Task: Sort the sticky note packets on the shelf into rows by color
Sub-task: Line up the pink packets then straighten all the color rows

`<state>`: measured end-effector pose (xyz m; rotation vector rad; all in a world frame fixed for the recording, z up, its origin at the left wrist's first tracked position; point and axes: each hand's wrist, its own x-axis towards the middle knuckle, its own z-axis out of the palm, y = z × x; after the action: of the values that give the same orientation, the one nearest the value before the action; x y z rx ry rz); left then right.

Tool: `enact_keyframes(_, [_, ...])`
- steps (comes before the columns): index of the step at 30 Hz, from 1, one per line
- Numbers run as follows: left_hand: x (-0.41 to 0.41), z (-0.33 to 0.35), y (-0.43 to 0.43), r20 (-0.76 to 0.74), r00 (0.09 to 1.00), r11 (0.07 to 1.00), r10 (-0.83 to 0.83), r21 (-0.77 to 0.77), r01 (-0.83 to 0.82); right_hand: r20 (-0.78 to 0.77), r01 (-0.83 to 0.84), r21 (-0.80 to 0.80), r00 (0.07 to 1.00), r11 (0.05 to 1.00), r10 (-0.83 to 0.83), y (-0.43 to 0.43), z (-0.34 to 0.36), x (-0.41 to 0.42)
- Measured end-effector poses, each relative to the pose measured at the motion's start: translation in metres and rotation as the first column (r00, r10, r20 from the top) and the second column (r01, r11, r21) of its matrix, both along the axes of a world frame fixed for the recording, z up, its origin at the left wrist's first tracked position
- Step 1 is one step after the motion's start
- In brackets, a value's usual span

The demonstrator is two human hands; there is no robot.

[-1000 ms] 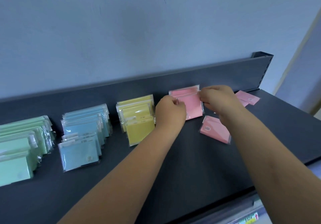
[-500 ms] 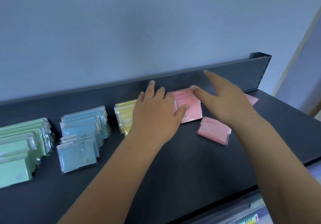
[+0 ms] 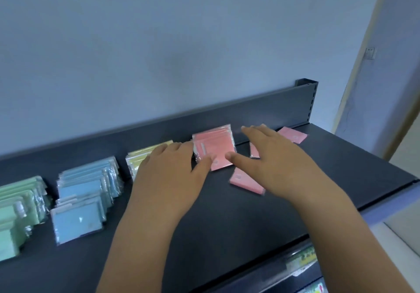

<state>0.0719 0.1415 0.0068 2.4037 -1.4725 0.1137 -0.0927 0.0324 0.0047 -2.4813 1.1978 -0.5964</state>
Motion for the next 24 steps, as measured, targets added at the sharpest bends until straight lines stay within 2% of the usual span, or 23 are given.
enact_keyframes(11, [-0.106,-0.040,-0.057,-0.178,0.981,0.973,0.076,-0.201,-0.112,-0.010,0.037,0.016,0.999,0.999,-0.037,-0.084,-0.012,-0.144])
enact_keyframes(18, [-0.160,-0.058,-0.076,-0.190,0.978,0.985,0.089,-0.131,-0.115,-0.021,-0.015,0.059,1.000,0.998,0.016,-0.114,-0.023,-0.184])
enact_keyframes(24, [-0.158,-0.057,-0.088,-0.175,0.976,0.982,0.133,-0.110,-0.153,0.018,-0.065,0.077,0.998,0.995,0.064,-0.139,-0.020,-0.184])
